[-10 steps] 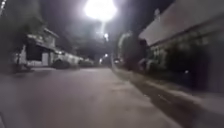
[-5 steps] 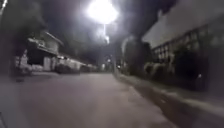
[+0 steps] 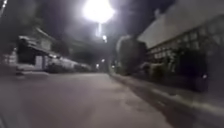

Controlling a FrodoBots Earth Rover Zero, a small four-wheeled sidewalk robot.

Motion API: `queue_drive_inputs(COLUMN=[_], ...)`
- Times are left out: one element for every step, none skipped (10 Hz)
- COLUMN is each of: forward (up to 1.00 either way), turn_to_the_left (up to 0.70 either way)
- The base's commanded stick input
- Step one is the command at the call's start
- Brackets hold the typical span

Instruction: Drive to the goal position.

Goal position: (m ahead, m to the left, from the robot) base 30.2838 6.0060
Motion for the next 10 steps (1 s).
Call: queue_drive_inputs(forward=[0.7, 0.7, 0.7, 0.7, 0.7, 0.7, 0.7, 0.7, 0.7, 0.7], turn_to_the_left=[0.0, 0.0, 0.0, 0.0, 0.0, 0.0, 0.0, 0.0, 0.0, 0.0])
